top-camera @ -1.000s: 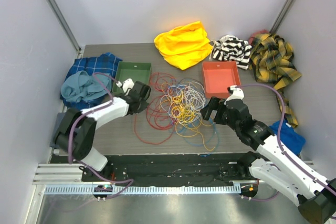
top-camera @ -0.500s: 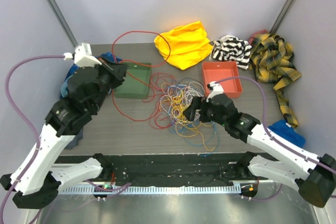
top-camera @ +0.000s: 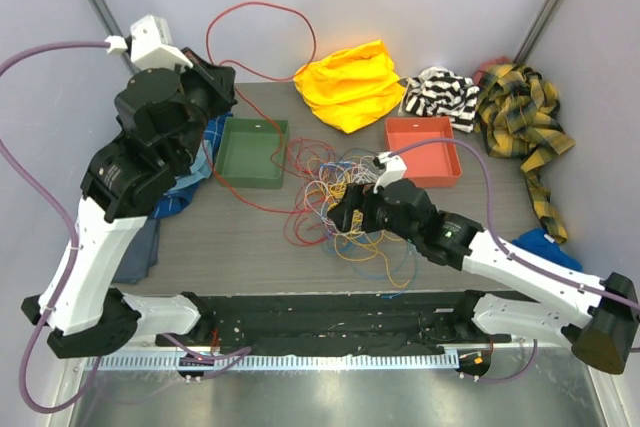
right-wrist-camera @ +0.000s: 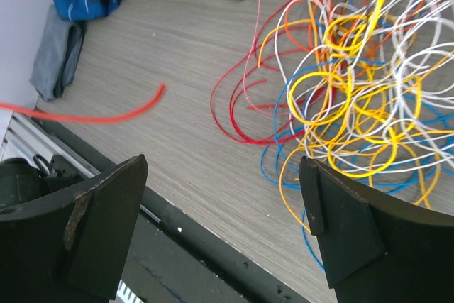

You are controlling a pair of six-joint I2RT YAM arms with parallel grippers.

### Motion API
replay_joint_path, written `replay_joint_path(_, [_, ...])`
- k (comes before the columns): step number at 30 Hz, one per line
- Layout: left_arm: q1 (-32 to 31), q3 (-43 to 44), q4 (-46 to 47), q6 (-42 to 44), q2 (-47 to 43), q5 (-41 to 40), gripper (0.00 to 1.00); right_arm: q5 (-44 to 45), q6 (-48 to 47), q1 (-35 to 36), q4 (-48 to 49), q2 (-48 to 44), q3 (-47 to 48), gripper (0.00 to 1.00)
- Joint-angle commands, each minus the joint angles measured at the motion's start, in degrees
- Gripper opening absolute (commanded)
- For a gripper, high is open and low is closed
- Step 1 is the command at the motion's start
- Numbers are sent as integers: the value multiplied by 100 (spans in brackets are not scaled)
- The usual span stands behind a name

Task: Untangle the cables

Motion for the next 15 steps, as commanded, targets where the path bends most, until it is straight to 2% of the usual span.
replay_joint_path(1, [-20,1128,169,623,316,-407,0,491,-173,22,-134,-571,122,98])
replay_joint_path(2, [-20,1609,116,650,465,-389,0,509,-200,22,-152,-580,113,98])
replay_joint_path(6, [-20,2421,-25,624,1002,-126,0,649,-95,13,13,-423,8,98])
replay_joint_path(10, [-20,2983,45,650,1222,-20,0,1212,91,22,1048,-273,-561,98])
replay_joint_path(12, [-20,3108,89,694,1284,33,0,1265,-6,22,1821,-142,-774,95])
replay_joint_path(15, [-20,3117,177,703,1275,156,0,739,-463,31,1441,753,-171,93])
